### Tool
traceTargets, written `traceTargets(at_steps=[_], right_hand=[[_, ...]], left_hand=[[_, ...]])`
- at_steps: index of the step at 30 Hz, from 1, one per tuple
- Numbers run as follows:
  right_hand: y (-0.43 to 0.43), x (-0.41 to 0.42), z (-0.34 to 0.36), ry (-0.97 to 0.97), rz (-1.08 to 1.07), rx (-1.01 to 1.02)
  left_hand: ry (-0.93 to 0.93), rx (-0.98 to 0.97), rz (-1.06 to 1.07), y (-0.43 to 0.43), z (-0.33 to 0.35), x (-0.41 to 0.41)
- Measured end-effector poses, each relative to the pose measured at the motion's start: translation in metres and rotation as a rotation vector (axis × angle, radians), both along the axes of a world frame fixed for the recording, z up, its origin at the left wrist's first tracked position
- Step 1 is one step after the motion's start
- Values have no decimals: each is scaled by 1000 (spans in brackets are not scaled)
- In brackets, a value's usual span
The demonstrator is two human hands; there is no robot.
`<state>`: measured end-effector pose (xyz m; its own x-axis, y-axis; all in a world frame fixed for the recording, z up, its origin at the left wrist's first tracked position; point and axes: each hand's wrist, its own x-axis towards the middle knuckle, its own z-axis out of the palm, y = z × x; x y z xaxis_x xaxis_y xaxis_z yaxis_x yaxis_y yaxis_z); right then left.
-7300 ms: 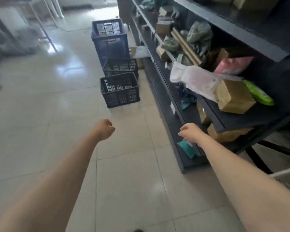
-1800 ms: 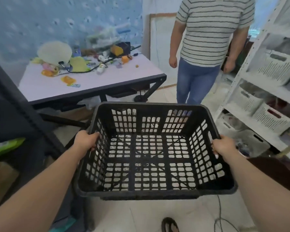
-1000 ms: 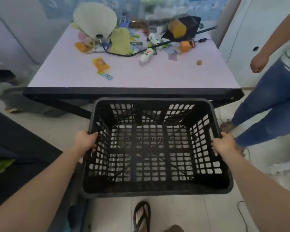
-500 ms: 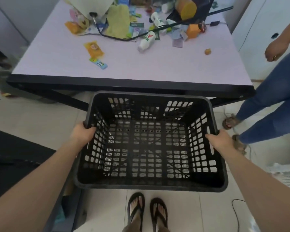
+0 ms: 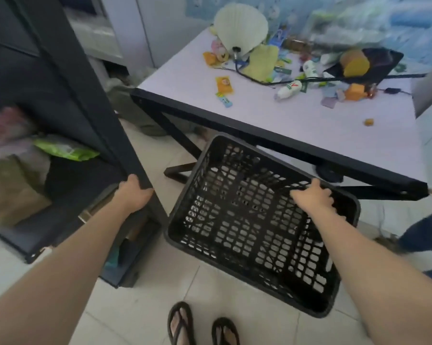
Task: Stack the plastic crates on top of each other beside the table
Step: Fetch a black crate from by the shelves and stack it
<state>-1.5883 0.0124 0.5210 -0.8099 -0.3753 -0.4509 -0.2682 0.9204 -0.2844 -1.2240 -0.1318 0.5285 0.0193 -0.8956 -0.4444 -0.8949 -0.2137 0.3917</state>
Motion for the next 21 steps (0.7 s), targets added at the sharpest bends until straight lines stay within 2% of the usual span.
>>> traceTargets(at_steps=[2,4,6,8,11,13,16,18,21], right_hand=[[21,-2,-17,-47,-214,15],[53,-31,-59,-222,-482,-57],[94,-94,-161,-344,-525,-206],[124,-124,-215,-322,-573,-228],[153,-80,-196,-420,-652,-284],[155,-46,-156,-436,-610,-311],[160,-45,-151,-339,-572,-373],[157,-48,-143,-351,-580,-422],[147,-56,-135,-428,-591,-508]], left_hand=[[-30,143,-36,31,-10,5],[104,203,-104,58,-30,-25],[152,116,-195,74,-55,-57],[156,-75,-172,66,-64,-69],[120,-160,-249,52,-66,-58],[142,-166,-295,49,-67,-56],[180,-186,-247,50,-68,-63],[189,-186,-205,49,-71,-69],[104,-216,-161,48,-74,-77]])
